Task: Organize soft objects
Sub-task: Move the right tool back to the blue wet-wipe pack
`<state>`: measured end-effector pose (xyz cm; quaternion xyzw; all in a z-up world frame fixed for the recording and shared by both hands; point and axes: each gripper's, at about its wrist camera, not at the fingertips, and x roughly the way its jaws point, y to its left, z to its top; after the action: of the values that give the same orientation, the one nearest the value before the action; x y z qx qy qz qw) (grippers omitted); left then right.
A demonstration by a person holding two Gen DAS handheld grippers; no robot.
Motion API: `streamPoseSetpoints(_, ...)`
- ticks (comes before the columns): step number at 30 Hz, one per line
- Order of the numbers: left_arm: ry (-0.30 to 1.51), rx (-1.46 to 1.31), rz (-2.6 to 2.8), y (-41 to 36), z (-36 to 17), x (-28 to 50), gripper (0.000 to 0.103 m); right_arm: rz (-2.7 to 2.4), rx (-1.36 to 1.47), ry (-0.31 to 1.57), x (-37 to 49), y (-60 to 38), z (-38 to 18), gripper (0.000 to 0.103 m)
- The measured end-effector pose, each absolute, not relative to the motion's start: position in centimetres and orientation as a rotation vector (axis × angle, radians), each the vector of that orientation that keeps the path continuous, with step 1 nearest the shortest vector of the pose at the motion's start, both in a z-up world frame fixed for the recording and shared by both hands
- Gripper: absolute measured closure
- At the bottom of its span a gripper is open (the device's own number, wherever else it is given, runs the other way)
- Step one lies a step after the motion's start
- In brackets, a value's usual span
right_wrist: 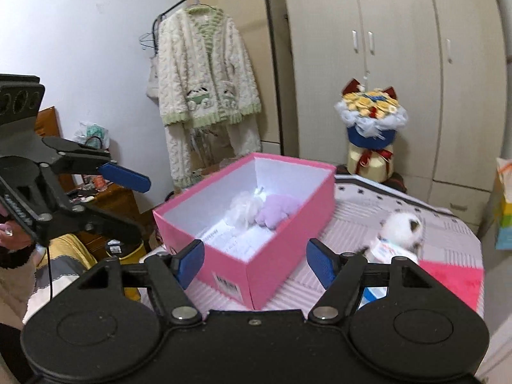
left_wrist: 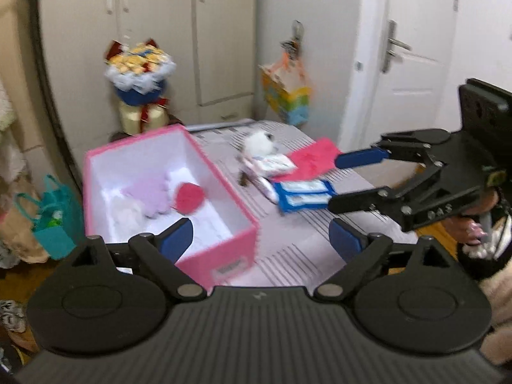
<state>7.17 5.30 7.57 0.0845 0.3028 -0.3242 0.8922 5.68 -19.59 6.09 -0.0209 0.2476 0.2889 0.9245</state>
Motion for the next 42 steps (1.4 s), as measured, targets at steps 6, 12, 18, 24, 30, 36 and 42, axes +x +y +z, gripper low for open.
streamPoseSetpoints(6, 0.660, 0.230, -0.731, 3.2, 5.6, 5.8, 0.009, 0.529, -0.069, 0.532, 3.2, -21.3, 4.7, 0.024)
streamPoseSetpoints(12, 0.667, 0.207, -0.830, 1.2, 4.3, 5.7, 0.007, 0.500, -0.106, 0.545, 1.5, -22.7, 2.6, 0.023)
streamPoseSetpoints(18, 0.645, 0.208, -0.859, -1.4, 2.8, 7.0, 0.007, 0.469, -0.063, 0.560, 2.1, -24.2, -0.2, 0.023)
streamPoseSetpoints(24, 0.596, 0.207, -0.845, -4.5, 0.4, 9.0, 0.009, 0.389, -0.052, 0.512, 4.0, -26.0, -3.4, 0.023)
streamPoseSetpoints(30, 0.586, 0.210, -0.840, -7.7, -2.7, 11.3, 0.011, 0.313, -0.036, 0.538, 6.5, -27.7, -6.2, 0.023)
streamPoseSetpoints(36, 0.536, 0.278, -0.661, -10.9, -5.7, 13.5, 0.011, 0.258, 0.002, 0.567, 8.8, -29.0, -8.3, 0.023)
streamPoseSetpoints(42, 0.531, 0.215, -0.573, -11.7, -7.2, 16.6, 0.011, 0.239, 0.011, 0.607, 10.7, -28.7, -10.0, 0.023)
